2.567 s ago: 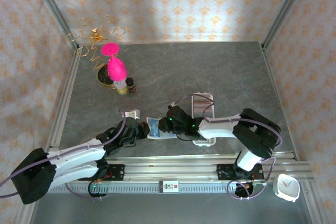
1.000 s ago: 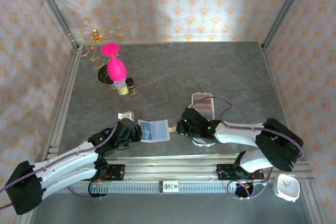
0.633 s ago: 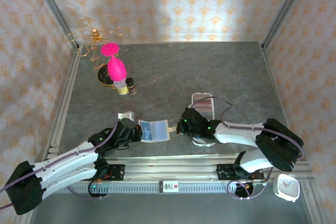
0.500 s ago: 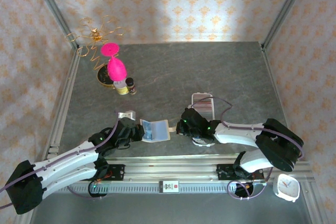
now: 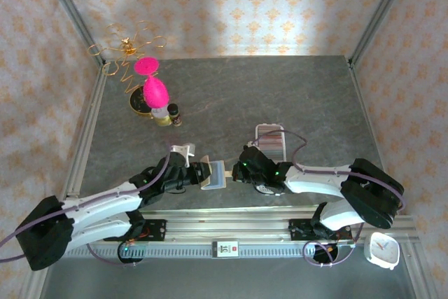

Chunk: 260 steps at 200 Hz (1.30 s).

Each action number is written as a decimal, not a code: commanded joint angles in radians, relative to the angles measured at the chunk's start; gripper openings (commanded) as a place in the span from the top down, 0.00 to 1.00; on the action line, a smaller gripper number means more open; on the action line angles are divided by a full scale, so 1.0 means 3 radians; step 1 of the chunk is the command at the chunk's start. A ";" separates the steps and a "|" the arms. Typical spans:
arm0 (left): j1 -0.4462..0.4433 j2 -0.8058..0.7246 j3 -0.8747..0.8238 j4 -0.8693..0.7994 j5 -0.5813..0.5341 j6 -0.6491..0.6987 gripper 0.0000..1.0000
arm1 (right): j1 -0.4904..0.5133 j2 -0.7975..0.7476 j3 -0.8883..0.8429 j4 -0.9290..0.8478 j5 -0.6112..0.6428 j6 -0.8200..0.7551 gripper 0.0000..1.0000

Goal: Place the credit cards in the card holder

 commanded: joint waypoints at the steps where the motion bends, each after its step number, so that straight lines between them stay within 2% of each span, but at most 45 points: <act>1: -0.0083 0.0235 -0.0052 0.0522 0.0156 -0.0102 0.73 | 0.0047 -0.0009 0.0073 -0.0009 0.0079 0.0004 1.00; 34: -0.0191 0.0655 -0.0008 0.0767 0.0168 -0.0116 0.77 | 0.0052 -0.0082 0.0072 -0.0036 0.0122 0.0014 1.00; 87: -0.0197 0.1140 -0.0044 0.1033 0.0111 -0.0152 0.82 | 0.0061 -0.0157 0.0073 -0.0047 0.0140 0.0015 1.00; 105: -0.0198 0.1234 -0.0033 0.1042 0.0085 -0.0179 0.91 | 0.0062 -0.0160 0.0085 -0.0051 0.0138 0.0016 1.00; 123: -0.0198 0.1111 -0.0034 0.0898 -0.0024 -0.0161 0.96 | 0.0061 -0.0163 0.0101 -0.0081 0.0136 0.0009 1.00; 189: -0.0197 0.0326 -0.0091 0.0047 -0.0488 -0.0049 0.97 | 0.0070 -0.0159 0.0119 -0.0085 0.0161 -0.0007 1.00; 260: -0.0199 0.0073 -0.0271 -0.0041 -0.0575 -0.0167 1.00 | 0.0073 -0.0147 0.0135 -0.0083 0.0159 -0.0027 1.00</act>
